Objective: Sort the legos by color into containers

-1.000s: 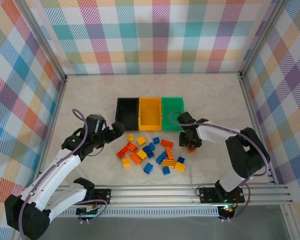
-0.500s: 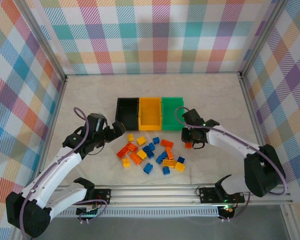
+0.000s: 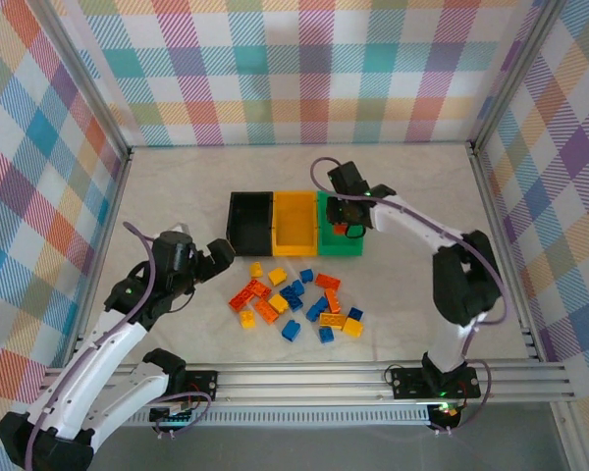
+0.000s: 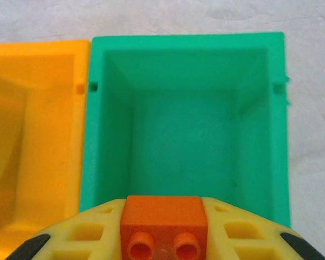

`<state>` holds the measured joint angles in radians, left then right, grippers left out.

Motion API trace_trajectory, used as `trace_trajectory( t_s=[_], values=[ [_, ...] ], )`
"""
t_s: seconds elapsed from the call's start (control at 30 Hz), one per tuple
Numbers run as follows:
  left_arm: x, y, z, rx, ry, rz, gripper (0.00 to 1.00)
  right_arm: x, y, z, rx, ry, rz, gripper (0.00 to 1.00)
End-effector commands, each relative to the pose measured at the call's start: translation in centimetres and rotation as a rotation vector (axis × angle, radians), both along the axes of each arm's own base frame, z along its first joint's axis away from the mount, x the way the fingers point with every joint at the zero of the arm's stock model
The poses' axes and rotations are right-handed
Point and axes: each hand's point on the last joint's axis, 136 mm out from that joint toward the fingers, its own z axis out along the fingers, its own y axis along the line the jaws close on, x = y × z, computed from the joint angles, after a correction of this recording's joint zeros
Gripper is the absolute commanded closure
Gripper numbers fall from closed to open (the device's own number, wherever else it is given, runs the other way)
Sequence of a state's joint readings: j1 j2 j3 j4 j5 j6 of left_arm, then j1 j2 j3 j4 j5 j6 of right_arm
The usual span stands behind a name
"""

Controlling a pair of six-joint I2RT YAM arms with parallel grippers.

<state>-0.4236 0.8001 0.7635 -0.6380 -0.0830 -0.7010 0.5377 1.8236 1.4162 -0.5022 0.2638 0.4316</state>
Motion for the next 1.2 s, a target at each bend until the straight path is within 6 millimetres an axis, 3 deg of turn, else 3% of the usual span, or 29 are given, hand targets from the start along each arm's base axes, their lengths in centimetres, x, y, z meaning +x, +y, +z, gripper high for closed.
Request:
trace_trajectory(
  t_s=[0.0,0.13,0.2,0.33,0.5,0.7,0.8,1.0,1.17],
  values=[
    [-0.8,-0.2,-2.3,0.065,0.083,-0.062,0.00,2.2,-0.1,0.2,-0.034,-0.022,-0.024,0.72],
    [-1.1,-1.2,-3.2,0.041,0.088,-0.115,0.00,3.0,0.6,-0.5,-0.032,0.000,-0.023,0.51],
    [-1.1,-1.2,-3.3,0.050,0.093,-0.128,0.00,3.1,0.9,0.5,-0.009,-0.019,-0.018,0.38],
    [-1.4,-1.4,-3.2,0.065,0.107,-0.160,0.00,2.1,0.8,3.4,0.048,-0.064,-0.013,0.29],
    [-2.4,-2.1,-4.7,0.068,0.162,-0.200,0.07,-1.9,1.3,4.4,0.173,-0.064,0.039,0.25],
    [-4.8,-3.9,-7.8,0.164,0.271,-0.297,0.12,-7.2,0.6,2.4,0.246,-0.001,0.072,0.23],
    [-6.4,-4.1,-9.0,0.199,0.317,-0.330,0.21,-9.0,-0.3,1.3,0.250,0.024,0.063,0.23],
    [-8.9,-4.9,-11.6,0.244,0.378,-0.385,0.27,-10.7,-1.5,0.2,0.244,0.031,0.047,0.23],
    [-8.5,-6.6,-12.4,0.289,0.371,-0.423,0.33,-10.9,-1.6,0.2,0.249,0.029,0.050,0.23]
  ],
)
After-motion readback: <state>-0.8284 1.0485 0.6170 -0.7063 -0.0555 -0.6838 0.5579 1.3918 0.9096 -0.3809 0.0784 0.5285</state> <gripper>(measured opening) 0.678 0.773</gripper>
